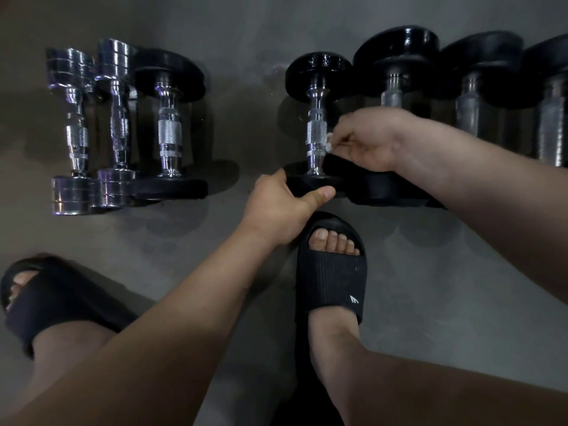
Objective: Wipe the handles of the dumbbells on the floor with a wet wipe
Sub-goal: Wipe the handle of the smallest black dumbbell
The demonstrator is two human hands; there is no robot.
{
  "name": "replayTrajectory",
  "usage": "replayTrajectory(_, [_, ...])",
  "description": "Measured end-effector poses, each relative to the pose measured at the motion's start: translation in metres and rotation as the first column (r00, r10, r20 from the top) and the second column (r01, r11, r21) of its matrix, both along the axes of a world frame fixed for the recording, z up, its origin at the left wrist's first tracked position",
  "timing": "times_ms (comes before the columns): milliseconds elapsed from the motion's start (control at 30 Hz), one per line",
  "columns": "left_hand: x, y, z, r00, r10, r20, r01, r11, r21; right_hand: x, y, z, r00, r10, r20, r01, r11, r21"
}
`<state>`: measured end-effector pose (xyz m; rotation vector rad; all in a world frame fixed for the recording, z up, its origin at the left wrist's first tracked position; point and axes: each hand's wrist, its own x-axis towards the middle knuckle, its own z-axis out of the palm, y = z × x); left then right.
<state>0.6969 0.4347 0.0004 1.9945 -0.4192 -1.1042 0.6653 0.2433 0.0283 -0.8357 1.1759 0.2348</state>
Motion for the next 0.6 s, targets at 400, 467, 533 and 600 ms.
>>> replayTrajectory(400, [0.001, 0.001, -0.005, 1.000, 0.004, -0.006, -0.004, 1.000, 0.014, -0.003, 0.013, 0.009, 0.995, -0.096, 0.035, 0.102, 0.969, -0.226])
replayTrajectory(467, [0.001, 0.001, -0.008, 1.000, -0.006, 0.003, 0.006, 1.000, 0.018, -0.003, 0.016, 0.011, 0.988, -0.148, 0.052, 0.156, 0.956, -0.250])
replayTrajectory(533, [0.001, 0.001, -0.011, 1.000, -0.015, 0.010, 0.014, 1.000, 0.027, -0.004, 0.020, 0.010, 0.990, -0.131, 0.050, 0.140, 0.950, -0.281])
replayTrajectory(600, [0.002, 0.002, -0.013, 1.000, -0.021, 0.023, 0.020, 0.999, 0.039, -0.005, 0.022, 0.006, 0.997, -0.072, -0.015, 0.062, 0.940, -0.336])
